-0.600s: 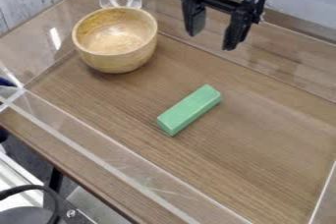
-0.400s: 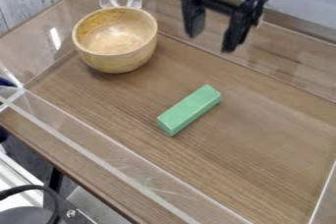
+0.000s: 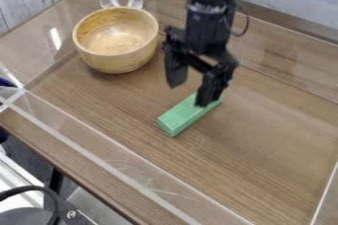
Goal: Put the green block in the brown bowl
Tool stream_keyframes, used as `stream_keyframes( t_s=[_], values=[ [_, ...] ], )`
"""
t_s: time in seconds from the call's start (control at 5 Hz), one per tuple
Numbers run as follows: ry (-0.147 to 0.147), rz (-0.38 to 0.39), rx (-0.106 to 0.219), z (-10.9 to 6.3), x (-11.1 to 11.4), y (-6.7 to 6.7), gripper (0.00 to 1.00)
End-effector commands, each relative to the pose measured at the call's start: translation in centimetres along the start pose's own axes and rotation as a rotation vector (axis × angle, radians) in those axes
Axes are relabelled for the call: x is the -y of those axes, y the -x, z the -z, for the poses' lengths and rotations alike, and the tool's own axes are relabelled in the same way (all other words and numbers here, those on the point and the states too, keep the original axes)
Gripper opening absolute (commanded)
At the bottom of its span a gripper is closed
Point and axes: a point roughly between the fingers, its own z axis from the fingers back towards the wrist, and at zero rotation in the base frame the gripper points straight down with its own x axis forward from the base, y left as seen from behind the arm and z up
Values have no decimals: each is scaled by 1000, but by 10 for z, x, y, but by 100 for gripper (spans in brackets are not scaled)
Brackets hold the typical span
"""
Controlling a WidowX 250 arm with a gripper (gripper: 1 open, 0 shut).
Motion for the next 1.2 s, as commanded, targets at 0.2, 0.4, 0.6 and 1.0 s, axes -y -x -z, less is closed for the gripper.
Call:
stream_keyframes(
  t_s=[0.2,0.4,0.6,1.0],
  values=[
    [-21,59,59,17,-7,-4,100],
    [-22,73,45,28,-5,-5,100],
    [-20,80,38,33,-4,-6,100],
    [-17,91,28,41,-3,-10,100]
  ],
)
